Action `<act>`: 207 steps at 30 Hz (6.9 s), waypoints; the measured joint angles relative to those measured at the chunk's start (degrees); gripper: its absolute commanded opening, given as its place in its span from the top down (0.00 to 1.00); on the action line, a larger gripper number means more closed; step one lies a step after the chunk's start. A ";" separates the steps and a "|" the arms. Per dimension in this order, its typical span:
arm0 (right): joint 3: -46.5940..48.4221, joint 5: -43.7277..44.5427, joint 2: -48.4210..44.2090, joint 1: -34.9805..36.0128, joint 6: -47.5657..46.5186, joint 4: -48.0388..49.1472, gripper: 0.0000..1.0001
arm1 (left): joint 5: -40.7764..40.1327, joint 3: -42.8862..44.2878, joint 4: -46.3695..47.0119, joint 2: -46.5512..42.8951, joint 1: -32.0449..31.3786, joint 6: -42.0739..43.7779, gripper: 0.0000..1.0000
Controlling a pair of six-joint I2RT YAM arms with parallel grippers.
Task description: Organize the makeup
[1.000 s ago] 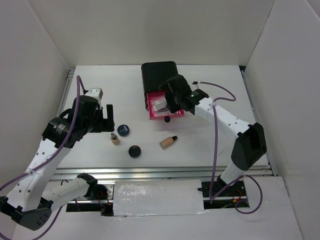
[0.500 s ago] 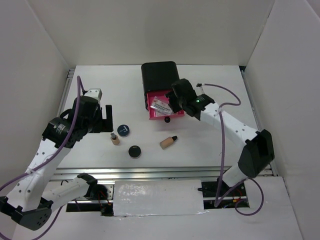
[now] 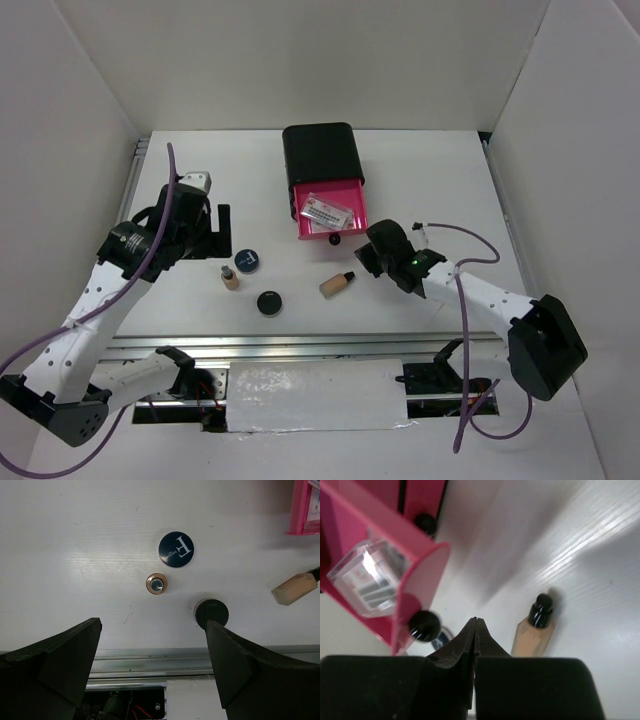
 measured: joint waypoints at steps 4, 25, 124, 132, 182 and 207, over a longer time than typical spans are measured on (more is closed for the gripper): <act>-6.58 1.22 2.12 -0.28 -0.79 10.45 1.00 | 0.83 0.48 0.22 0.57 0.00 0.00 0.01; 8.41 -3.41 19.45 -1.46 -5.75 20.24 1.00 | -0.31 0.96 0.17 0.57 0.00 -2.99 0.01; 14.49 -35.87 48.26 -14.38 -14.01 70.55 0.69 | -1.81 3.37 -4.20 3.08 0.00 -6.99 0.01; 7.74 -36.59 44.06 -14.38 -13.84 72.52 0.69 | -0.85 3.19 -2.60 3.04 0.00 -6.80 0.01; -2.45 -39.17 5.09 -13.51 -30.21 33.20 0.00 | 6.78 -9.57 3.69 13.33 -15.52 -16.85 0.01; 0.92 -36.52 -10.49 -13.51 -43.06 16.59 0.00 | 5.70 -16.76 17.73 30.32 -17.29 -18.80 0.02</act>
